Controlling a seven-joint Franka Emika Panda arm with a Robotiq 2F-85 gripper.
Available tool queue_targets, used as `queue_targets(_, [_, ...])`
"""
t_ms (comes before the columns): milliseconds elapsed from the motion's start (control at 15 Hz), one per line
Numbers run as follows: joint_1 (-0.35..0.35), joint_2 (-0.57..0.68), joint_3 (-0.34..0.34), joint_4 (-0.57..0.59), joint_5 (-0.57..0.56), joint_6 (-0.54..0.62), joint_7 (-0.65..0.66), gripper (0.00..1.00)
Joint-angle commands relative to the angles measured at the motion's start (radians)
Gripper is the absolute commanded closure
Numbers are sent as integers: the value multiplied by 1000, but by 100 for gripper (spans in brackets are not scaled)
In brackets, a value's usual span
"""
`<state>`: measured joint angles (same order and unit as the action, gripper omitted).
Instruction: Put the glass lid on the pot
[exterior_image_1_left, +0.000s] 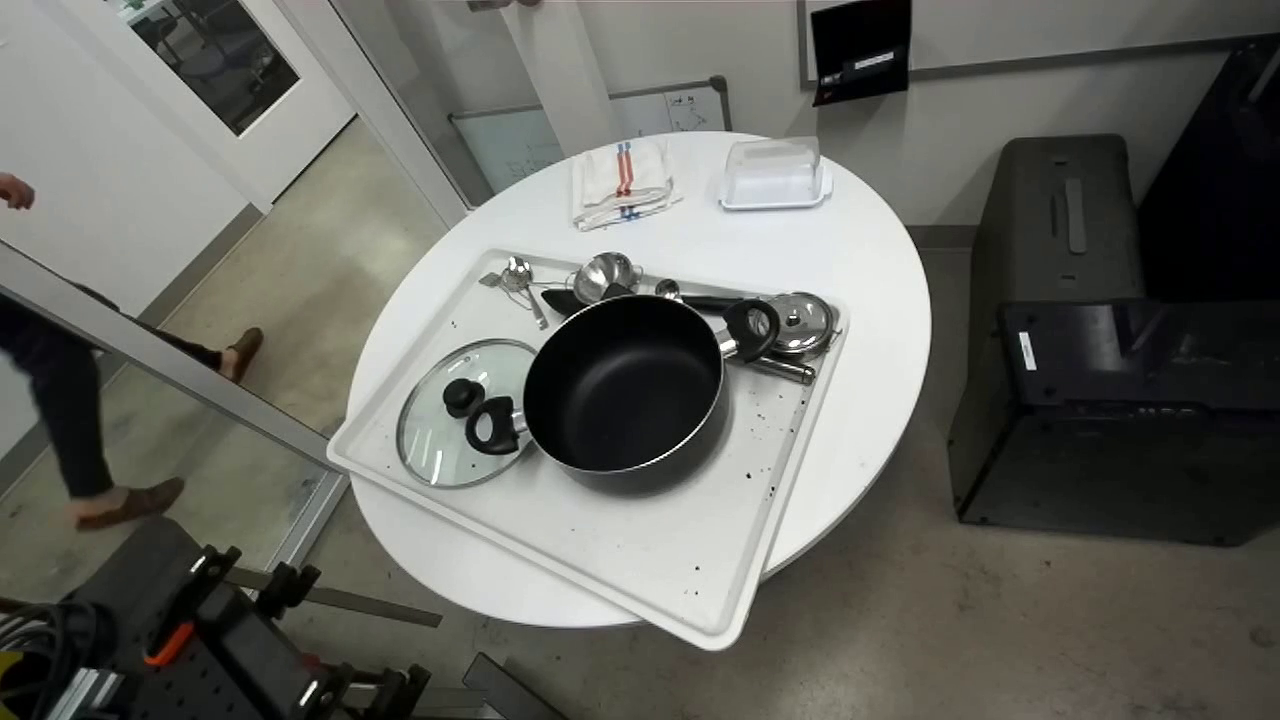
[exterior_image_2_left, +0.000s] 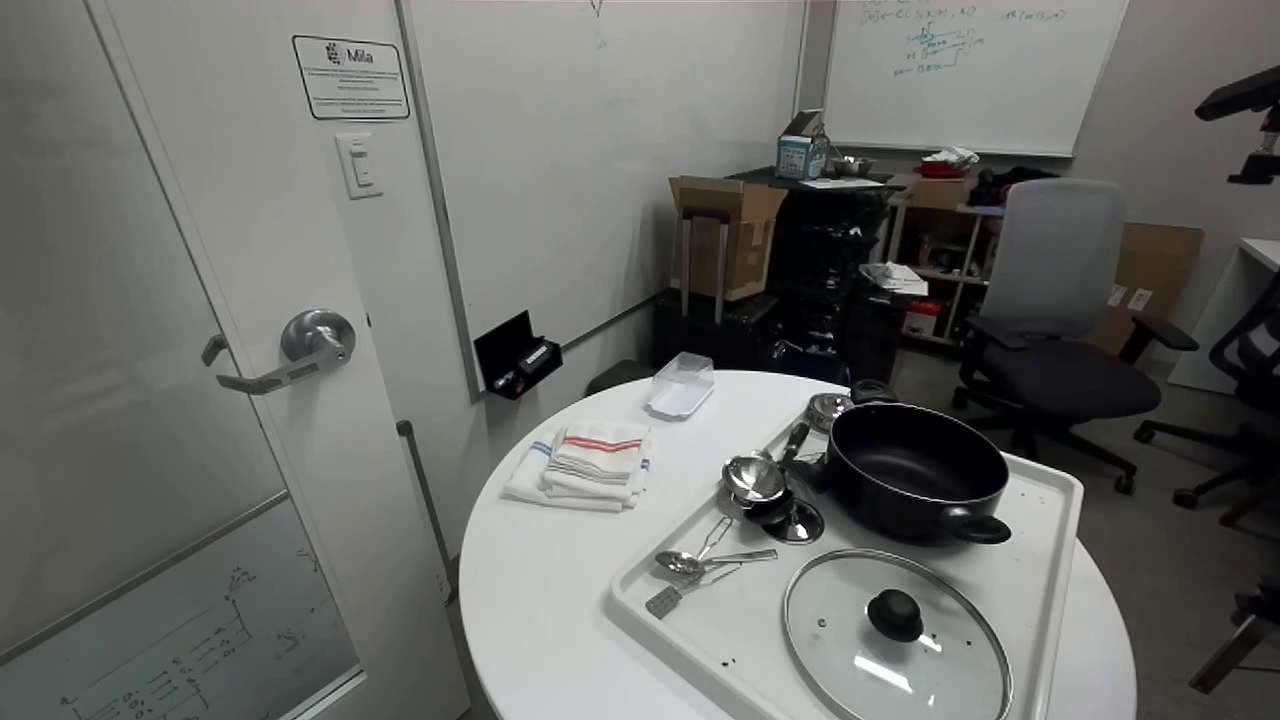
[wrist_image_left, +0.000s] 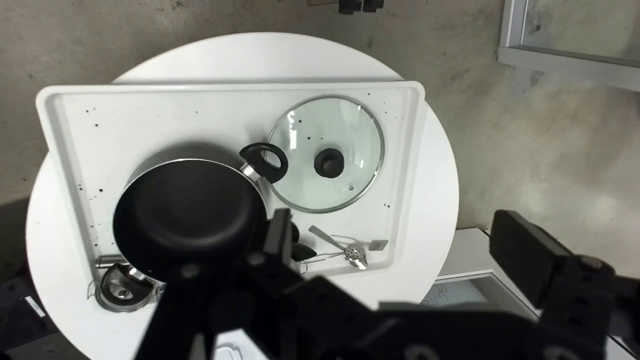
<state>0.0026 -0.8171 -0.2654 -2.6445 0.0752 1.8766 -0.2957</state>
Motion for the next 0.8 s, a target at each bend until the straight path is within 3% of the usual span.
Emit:
queue_targets(0, [-3, 168, -26, 42, 17, 57, -46, 0])
queue_targets(267, [-2, 342, -16, 72, 18, 151, -59, 0])
queue_targets(733, [7, 684, 66, 194, 22, 335, -62, 0])
